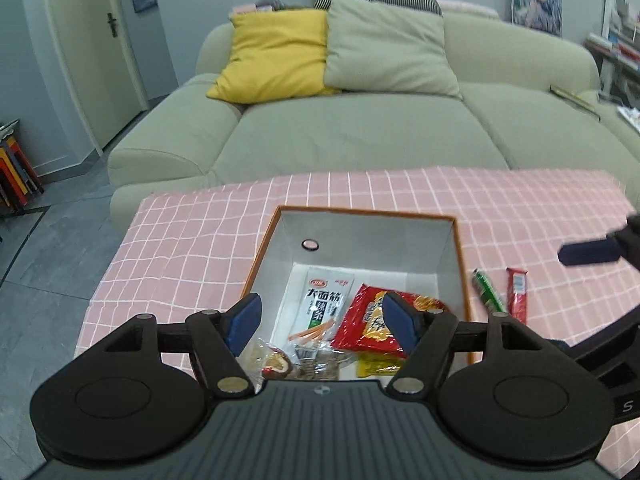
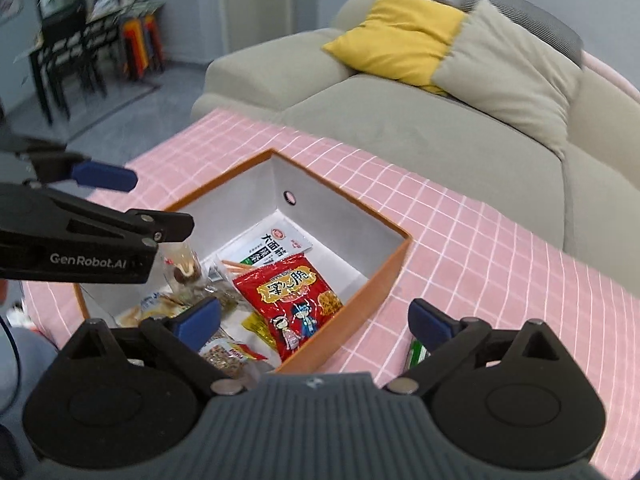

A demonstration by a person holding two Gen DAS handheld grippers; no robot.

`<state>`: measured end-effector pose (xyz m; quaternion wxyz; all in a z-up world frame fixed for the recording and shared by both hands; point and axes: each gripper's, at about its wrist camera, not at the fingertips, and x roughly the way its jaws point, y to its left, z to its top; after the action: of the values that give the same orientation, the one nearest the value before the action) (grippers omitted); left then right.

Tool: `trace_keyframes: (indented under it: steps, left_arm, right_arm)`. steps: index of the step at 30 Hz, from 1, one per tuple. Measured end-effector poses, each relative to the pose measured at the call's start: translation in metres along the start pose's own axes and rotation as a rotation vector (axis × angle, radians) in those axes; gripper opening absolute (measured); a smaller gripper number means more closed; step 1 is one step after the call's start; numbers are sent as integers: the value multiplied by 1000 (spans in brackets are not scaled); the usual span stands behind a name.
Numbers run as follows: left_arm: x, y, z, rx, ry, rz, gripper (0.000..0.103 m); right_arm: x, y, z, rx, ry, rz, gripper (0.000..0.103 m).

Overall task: Organize snacks
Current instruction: 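Lift both tools away from the box toward the sticks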

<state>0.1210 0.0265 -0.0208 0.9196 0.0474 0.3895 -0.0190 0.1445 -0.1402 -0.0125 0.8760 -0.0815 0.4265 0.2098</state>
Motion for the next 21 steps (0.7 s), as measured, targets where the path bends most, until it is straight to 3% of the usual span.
trace_keyframes:
  steps: [14,21]
  left_arm:
    - [-25,-19,-27,-133,-27,-101,82]
    - [-25,-55,-46,-93,-34,-185,82]
  right_arm:
    - [-52,-22,-69,223,-111,-52,97]
    - [-64,-37,-109,283,-109,-140,97]
